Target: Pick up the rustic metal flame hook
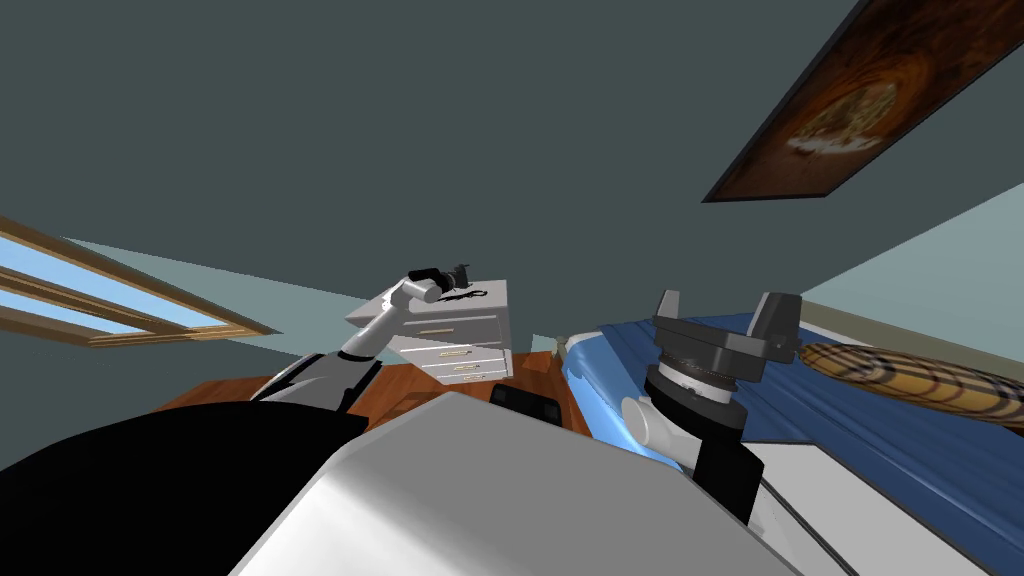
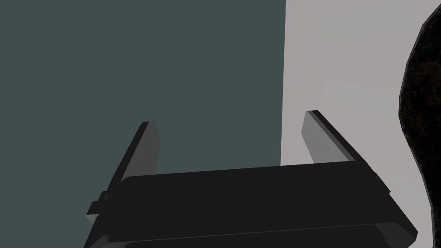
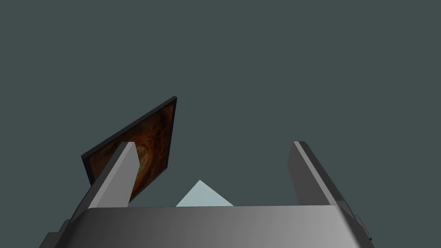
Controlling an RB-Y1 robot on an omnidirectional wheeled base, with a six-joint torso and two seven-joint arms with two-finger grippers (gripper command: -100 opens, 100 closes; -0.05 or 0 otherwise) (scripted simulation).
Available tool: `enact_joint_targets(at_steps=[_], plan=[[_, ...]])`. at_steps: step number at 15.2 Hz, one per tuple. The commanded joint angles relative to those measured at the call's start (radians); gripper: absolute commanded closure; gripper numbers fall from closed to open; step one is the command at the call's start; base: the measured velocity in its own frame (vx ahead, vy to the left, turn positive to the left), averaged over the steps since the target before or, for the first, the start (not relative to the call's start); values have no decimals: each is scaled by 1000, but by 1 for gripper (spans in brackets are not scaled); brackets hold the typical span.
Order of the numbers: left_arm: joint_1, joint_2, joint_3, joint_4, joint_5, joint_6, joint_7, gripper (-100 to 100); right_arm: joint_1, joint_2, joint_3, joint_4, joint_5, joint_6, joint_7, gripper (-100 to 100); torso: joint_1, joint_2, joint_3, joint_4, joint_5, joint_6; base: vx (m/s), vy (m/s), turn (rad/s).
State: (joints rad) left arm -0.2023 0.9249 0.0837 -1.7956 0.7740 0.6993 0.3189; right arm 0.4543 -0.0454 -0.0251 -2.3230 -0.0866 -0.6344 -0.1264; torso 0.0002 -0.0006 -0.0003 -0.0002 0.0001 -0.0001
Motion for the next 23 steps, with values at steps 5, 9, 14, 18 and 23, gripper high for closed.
enact_joint_targets(at_steps=[5, 9, 14, 18, 23], plan=[[-44, 47, -6, 34, 49, 125, 28, -100, 0, 0, 0, 0, 0, 0, 0, 0, 0, 0, 0, 0, 0, 0, 1, 4, -44], [-79, 86, -11, 63, 92, 205, 51, -100, 0, 0, 0, 0, 0, 0, 0, 0, 0, 0, 0, 0, 0, 0, 2, 5, -54], [-144, 160, -24, 120, 175, 312, 96, -100, 0, 0, 0, 0, 0, 0, 0, 0, 0, 0, 0, 0, 0, 0, 2, 3, -53], [-173, 194, -31, 148, 215, 391, 118, -100, 0, 0, 0, 0, 0, 0, 0, 0, 0, 0, 0, 0, 0, 0, 2, 3, -46], [-201, 226, -40, 176, 255, 488, 139, -100, 0, 0, 0, 0, 0, 0, 0, 0, 0, 0, 0, 0, 0, 0, 2, 2, -60]])
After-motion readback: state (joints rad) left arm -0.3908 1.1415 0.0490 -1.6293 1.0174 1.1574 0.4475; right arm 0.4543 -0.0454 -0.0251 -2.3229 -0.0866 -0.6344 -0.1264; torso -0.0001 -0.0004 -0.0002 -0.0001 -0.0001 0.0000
